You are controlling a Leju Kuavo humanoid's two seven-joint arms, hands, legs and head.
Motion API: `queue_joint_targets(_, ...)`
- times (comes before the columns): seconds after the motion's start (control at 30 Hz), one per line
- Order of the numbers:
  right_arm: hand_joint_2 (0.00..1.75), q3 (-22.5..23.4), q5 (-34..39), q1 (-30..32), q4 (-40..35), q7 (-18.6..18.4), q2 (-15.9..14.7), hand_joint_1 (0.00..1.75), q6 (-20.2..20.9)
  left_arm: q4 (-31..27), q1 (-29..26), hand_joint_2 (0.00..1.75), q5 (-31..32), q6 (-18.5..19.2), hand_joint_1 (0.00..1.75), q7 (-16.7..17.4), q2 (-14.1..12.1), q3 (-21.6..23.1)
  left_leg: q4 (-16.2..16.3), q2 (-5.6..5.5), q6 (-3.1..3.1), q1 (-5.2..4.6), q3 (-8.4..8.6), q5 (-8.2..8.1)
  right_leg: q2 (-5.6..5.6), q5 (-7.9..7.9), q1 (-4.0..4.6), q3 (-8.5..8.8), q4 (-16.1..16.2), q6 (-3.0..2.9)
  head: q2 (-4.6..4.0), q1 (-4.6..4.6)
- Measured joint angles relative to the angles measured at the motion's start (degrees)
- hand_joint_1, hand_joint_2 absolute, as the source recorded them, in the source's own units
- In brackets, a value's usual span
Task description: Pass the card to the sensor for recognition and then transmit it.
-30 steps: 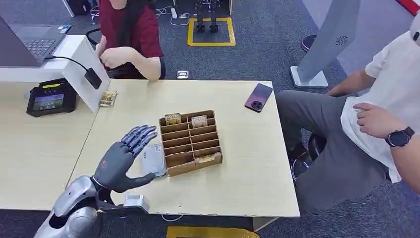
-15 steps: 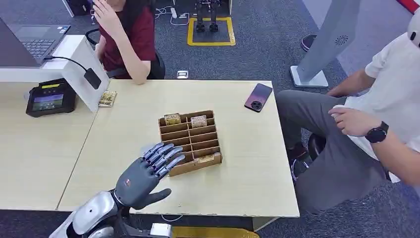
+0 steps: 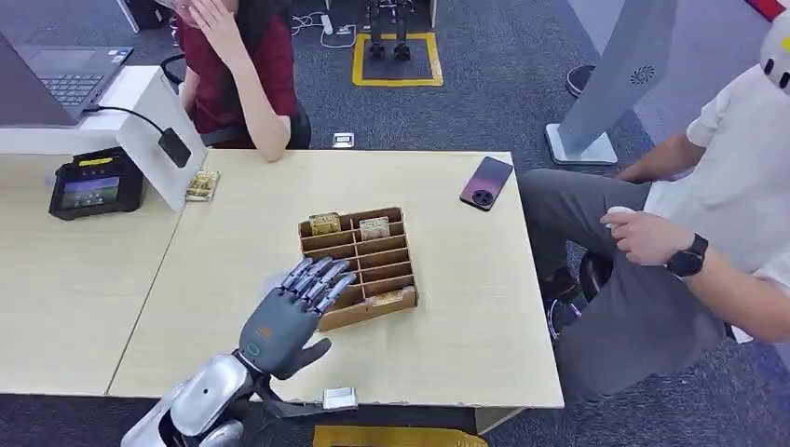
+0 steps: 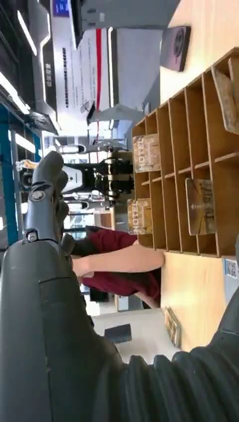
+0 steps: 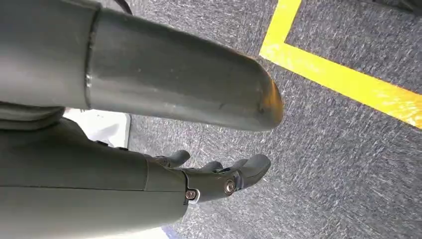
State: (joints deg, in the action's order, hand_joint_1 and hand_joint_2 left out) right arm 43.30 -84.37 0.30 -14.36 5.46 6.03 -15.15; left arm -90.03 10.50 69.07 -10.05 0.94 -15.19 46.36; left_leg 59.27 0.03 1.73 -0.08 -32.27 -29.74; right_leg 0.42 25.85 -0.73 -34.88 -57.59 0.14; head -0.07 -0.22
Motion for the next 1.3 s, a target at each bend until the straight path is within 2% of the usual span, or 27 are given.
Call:
queue_joint_targets(0.57, 0.00, 0.4, 0.0, 0.1, -0.5, -0.1, 0.2, 0.00, 0.0, 2.5, 0.6, 1.75, 0.1, 0.0, 0.00, 0.2, 1.3, 0.7, 0.0, 0.01, 0.00, 0.01, -0.01, 0.00, -0.01, 0.00, 0.01, 0.00, 0.0, 0.00, 0.00, 0.04)
queue_joint_targets(0.7, 0.00, 0.5, -0.5, 0.0, -0.5, 0.0, 0.3, 0.00, -0.2, 3.6, 0.7, 1.75, 0.9, 0.4, 0.00, 3.4, 2.6, 0.7, 0.0, -0.01, 0.00, 0.01, -0.01, 0.00, -0.02, 0.00, 0.00, 0.00, 0.0, 0.00, 0.00, 0.00)
queue_joint_targets(0.97, 0.00, 0.9, -1.6, 0.1, -0.8, -0.2, 0.7, 0.00, -0.2, 10.5, 0.7, 1.75, -2.5, 0.3, 0.00, 5.1, 6.2, 0.2, 0.0, 0.00, 0.00, 0.00, -0.02, 0.00, -0.02, 0.00, 0.00, 0.00, 0.0, 0.00, 0.00, 0.04)
queue_joint_targets(1.0, 0.00, 0.9, -1.7, 0.1, -0.8, -0.1, 0.7, 0.00, -0.2, 11.0, 0.7, 1.75, -2.3, 0.1, 0.00, 6.2, 6.6, -0.1, 0.0, 0.00, 0.00, 0.00, -0.01, 0.00, -0.03, 0.00, 0.00, -0.01, 0.0, 0.00, 0.00, 0.04)
queue_joint_targets(1.07, 0.00, 0.9, -2.1, 0.2, -1.0, -0.1, 1.0, 0.00, -0.3, 12.1, 0.8, 1.75, -1.6, -0.2, 0.00, 10.4, 7.7, -1.4, 0.0, 0.00, 0.00, 0.00, -0.01, 0.00, -0.02, 0.00, 0.01, -0.01, 0.0, 0.00, 0.00, 0.04)
queue_joint_targets(1.13, 0.00, 1.0, -2.4, 0.1, -1.1, -0.2, 1.2, 0.00, -0.3, 13.7, 1.4, 1.75, -1.1, -0.6, 0.00, 12.6, 9.1, -3.9, 0.0, -0.01, 0.00, 0.01, -0.02, 0.00, -0.03, 0.00, 0.01, 0.00, 0.0, 0.00, 0.00, 0.02)
queue_joint_targets(1.3, 0.00, 1.3, -3.0, 0.4, -1.4, -0.2, 1.6, 0.00, -0.3, 16.4, 1.9, 1.75, 0.4, -1.8, 0.00, 12.9, 11.3, -8.3, 0.0, -0.01, 0.00, 0.01, -0.01, 0.01, -0.03, 0.00, 0.01, 0.01, 0.0, 0.00, 0.00, 0.04)
